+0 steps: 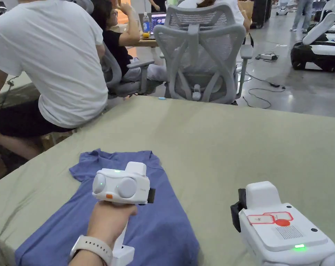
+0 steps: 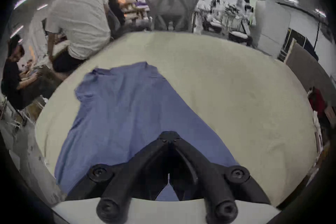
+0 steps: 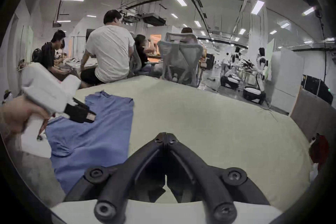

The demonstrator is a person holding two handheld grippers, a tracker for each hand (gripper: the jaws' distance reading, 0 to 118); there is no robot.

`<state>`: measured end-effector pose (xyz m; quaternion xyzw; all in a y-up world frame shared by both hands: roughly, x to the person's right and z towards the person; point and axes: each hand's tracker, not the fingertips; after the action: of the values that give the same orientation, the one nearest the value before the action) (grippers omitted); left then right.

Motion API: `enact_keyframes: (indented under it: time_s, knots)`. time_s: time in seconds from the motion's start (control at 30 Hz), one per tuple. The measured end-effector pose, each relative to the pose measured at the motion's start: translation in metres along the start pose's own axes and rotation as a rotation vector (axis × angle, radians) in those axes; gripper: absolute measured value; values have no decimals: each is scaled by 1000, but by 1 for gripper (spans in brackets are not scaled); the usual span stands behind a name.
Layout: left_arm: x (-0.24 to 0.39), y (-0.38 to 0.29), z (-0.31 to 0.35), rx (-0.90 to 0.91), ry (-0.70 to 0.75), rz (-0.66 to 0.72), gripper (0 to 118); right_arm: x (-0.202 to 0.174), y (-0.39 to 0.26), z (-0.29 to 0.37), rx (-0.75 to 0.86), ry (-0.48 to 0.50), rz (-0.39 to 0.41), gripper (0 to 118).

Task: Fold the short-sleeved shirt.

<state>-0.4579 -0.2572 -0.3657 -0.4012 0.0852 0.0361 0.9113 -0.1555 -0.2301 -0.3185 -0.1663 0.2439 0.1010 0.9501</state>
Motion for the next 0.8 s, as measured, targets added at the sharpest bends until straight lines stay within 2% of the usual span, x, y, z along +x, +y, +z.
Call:
enact_keyframes:
  time_s: [0.03,0.07,0.1,0.13,0.17,0.23,0.3,0.33,0.37,0.4,0.43,0.47,0.5,0.57,0.6,0.7,0.8]
  knots:
    - [-1,7,-16,-5,-16,3,44,3,-2,-6,-7,-6,-1,0]
    - [3,12,-26,-11,-22,5,44,5,-3,-13,-17,-14,-6,0]
    - [3,16,-41,-19,-22,22,57,8,-5,-19,-27,-21,-15,0]
    - [4,19,-57,-31,-5,44,92,10,-7,-24,-36,-27,-20,0]
    - [4,20,-69,-35,8,38,118,11,-9,-28,-41,-31,-20,0]
    - [9,23,-99,-58,22,31,104,15,-13,-34,-52,-47,-17,0]
    - [10,17,-126,-151,32,32,100,19,-16,-36,-62,-52,-16,0]
    - [7,8,-121,-222,20,27,86,22,-19,-38,-68,-57,-14,0]
    - [8,1,-122,-227,-1,14,87,25,-21,-38,-74,-62,-15,0]
    - [8,4,-112,-147,-6,6,85,29,-23,-39,-79,-64,-16,0]
    - [8,9,-103,-174,-10,45,58,33,-25,-38,-83,-69,-19,0]
    - [-1,15,-96,-155,-22,46,15,36,-27,-37,-85,-73,-22,0]
    - [-5,15,-89,-111,-3,46,0,41,-28,-35,-86,-76,-31,0]
    - [-14,12,-79,-106,-74,133,0,50,-27,-28,-89,-84,-54,0]
    - [-26,18,-85,-99,-60,133,0,56,-27,-21,-83,-86,-58,0]
    - [8,38,-39,46,-54,55,0,73,-20,1,-59,-114,-64,0]
    - [61,65,10,145,-211,-19,0,97,-13,27,-32,-169,-79,0]
